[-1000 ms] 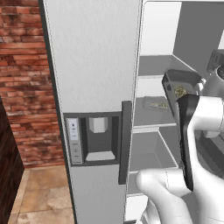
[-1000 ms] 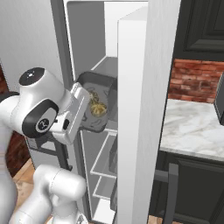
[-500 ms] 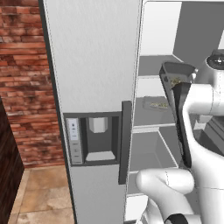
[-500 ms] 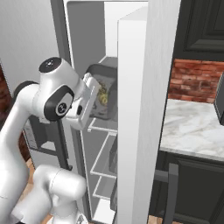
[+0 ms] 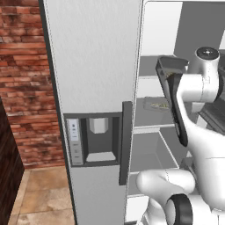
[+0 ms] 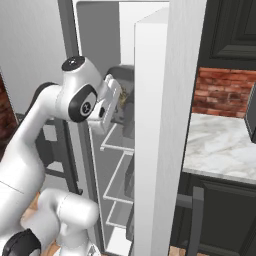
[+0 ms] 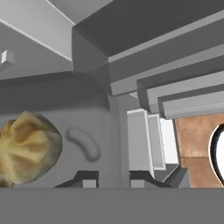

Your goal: Place two dumplings into each of the tupperware containers and then place the containers in the fridge.

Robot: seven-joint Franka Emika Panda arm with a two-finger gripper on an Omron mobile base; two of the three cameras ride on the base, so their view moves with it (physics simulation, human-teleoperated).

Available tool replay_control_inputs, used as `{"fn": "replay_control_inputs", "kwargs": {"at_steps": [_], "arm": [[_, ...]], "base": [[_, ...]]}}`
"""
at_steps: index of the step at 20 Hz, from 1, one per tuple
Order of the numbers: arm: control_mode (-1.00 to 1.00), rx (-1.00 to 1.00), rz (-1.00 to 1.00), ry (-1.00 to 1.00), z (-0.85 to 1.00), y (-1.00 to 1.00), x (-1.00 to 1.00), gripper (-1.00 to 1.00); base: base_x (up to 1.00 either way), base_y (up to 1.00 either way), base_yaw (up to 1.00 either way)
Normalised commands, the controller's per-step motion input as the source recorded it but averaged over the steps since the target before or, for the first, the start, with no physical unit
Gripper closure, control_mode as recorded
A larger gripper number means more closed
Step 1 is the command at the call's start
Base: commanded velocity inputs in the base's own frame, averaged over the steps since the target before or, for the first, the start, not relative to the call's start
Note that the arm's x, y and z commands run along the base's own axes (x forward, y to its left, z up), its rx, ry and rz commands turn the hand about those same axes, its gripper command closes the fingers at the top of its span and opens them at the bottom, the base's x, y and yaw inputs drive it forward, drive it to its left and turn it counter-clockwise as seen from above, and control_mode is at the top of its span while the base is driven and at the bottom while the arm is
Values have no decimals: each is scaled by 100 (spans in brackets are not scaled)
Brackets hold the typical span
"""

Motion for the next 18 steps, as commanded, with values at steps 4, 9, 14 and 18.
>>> {"fn": "replay_control_inputs", "kwargs": {"at_steps": [4, 9, 14, 18], "arm": [[-100, 0, 0, 0, 0, -13, 71, 100], [-100, 0, 0, 1, 0, -17, 73, 100], [-100, 0, 0, 6, 0, -24, 74, 100], [-100, 0, 0, 9, 0, -15, 76, 100]], "base": [[0, 0, 0], [0, 0, 0], [0, 0, 0], [0, 0, 0]]}}
